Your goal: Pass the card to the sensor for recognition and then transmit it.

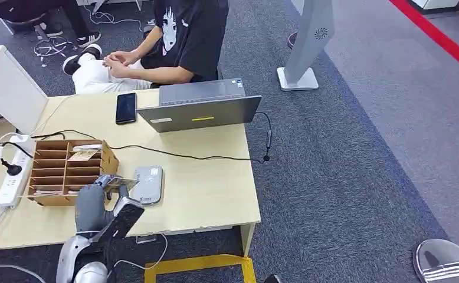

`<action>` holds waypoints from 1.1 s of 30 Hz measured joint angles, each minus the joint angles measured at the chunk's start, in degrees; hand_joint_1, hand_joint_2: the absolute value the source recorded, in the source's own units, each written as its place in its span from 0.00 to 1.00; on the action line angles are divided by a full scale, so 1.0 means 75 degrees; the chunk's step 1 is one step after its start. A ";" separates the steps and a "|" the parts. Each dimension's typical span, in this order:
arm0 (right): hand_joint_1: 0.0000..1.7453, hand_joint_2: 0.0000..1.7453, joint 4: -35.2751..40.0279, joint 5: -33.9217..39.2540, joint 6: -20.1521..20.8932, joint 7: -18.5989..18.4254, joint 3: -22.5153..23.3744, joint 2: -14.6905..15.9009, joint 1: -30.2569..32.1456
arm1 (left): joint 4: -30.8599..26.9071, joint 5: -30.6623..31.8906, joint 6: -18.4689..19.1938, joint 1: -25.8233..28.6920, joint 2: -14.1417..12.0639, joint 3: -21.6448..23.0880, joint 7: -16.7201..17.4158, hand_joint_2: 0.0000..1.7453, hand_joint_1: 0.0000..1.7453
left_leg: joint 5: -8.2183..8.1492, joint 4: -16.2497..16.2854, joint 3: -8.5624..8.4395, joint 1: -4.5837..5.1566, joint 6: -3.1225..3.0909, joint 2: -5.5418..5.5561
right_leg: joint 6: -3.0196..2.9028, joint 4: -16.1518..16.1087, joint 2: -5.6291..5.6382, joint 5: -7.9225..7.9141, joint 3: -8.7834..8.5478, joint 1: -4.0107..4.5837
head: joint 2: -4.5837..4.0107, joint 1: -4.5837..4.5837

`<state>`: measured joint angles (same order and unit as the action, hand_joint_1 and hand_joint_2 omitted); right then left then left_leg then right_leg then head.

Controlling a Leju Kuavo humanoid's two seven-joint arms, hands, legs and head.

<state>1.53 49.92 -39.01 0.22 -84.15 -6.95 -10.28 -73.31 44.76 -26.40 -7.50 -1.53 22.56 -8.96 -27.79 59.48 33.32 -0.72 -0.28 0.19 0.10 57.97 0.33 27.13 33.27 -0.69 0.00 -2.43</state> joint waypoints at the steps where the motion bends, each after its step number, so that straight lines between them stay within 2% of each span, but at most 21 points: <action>1: 0.00 1.00 -0.0003 0.0020 0.0000 -0.0009 -0.0003 0.0000 0.0001 | 0.0083 0.0026 -0.0037 0.0018 -0.0023 -0.0003 0.0061 1.00 1.00 | 0.0000 0.0000 0.0000 0.0000 0.0000 0.0000 | 0.0000 0.0000 0.0000 0.0000 0.0000 0.0000 | 0.0000 0.0000; 7: 0.00 1.00 0.0000 0.0049 0.0000 -0.0061 -0.0012 -0.0003 0.0008 | 0.0793 0.0222 -0.0370 -0.0029 -0.0146 -0.0230 0.0204 1.00 1.00 | 0.0001 0.0000 0.0000 0.0002 0.0000 0.0001 | 0.0000 0.0000 0.0000 0.0000 0.0000 0.0000 | 0.0000 0.0000; 14: 0.00 1.00 0.0026 0.0000 0.0000 -0.0052 -0.0157 -0.0044 -0.0016 | 0.1954 0.0664 -0.0973 -0.0512 -0.0195 -0.0621 -0.0183 1.00 1.00 | 0.0001 0.0001 0.0001 0.0002 0.0000 0.0003 | 0.0000 0.0000 -0.0002 -0.0001 -0.0001 0.0000 | 0.0000 0.0000; 17: 0.00 1.00 0.0064 -0.0023 0.0000 -0.0090 -0.0224 -0.0061 -0.0048 | 0.2300 0.0754 -0.1069 -0.0810 -0.0207 -0.0664 -0.0271 1.00 1.00 | 0.0005 0.0001 0.0000 0.0002 0.0003 0.0005 | 0.0000 0.0001 -0.0004 -0.0001 -0.0002 0.0000 | 0.0000 0.0000; 25: 0.00 1.00 0.0070 -0.0026 0.0000 -0.0090 -0.0230 -0.0061 -0.0053 | 0.2332 0.0761 -0.1072 -0.0853 -0.0207 -0.0670 -0.0277 1.00 1.00 | 0.0005 0.0002 0.0000 0.0002 0.0004 0.0005 | 0.0000 0.0001 -0.0004 -0.0002 -0.0001 0.0000 | 0.0000 0.0000; 28: 0.00 1.00 0.0120 -0.0073 0.0000 -0.0093 -0.0303 -0.0073 -0.0075 | 0.2559 0.0825 -0.1081 -0.1169 -0.0192 -0.0702 -0.0376 1.00 1.00 | 0.0005 0.0003 0.0000 0.0002 0.0003 0.0005 | 0.0000 0.0001 -0.0004 -0.0002 -0.0001 0.0000 | 0.0000 0.0000; 30: 0.00 1.00 0.0219 -0.0114 0.0000 -0.0157 -0.0379 -0.0105 -0.0101 | 0.2646 0.0900 -0.0999 -0.1637 0.0006 -0.0705 -0.0618 1.00 1.00 | 0.0005 0.0005 0.0000 0.0003 0.0003 0.0006 | 0.0001 0.0001 -0.0005 -0.0002 -0.0002 0.0000 | 0.0000 0.0000; 32: 0.00 1.00 0.0291 -0.0149 0.0000 -0.0157 -0.0385 -0.0128 -0.0102 | 0.2643 0.0883 -0.0792 -0.1742 0.0321 -0.0629 -0.0723 1.00 1.00 | 0.0005 0.0006 0.0001 0.0005 0.0003 0.0004 | 0.0001 0.0001 -0.0004 -0.0003 -0.0001 -0.0001 | 0.0000 0.0000; 33: 0.00 1.00 0.0306 -0.0152 0.0000 -0.0157 -0.0385 -0.0126 -0.0102 | 0.2643 0.0874 -0.0752 -0.1742 0.0369 -0.0598 -0.0735 1.00 1.00 | 0.0004 0.0006 0.0000 0.0005 0.0003 0.0004 | 0.0001 0.0001 -0.0004 -0.0003 -0.0001 -0.0001 | 0.0000 0.0000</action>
<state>3.83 48.78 -39.01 -0.96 -87.03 -7.89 -11.05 -53.48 51.32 -32.05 -20.57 1.24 18.07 -14.47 -27.76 59.52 33.33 -0.68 -0.25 0.22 0.11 57.97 0.30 27.11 33.26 -0.70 0.00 -2.43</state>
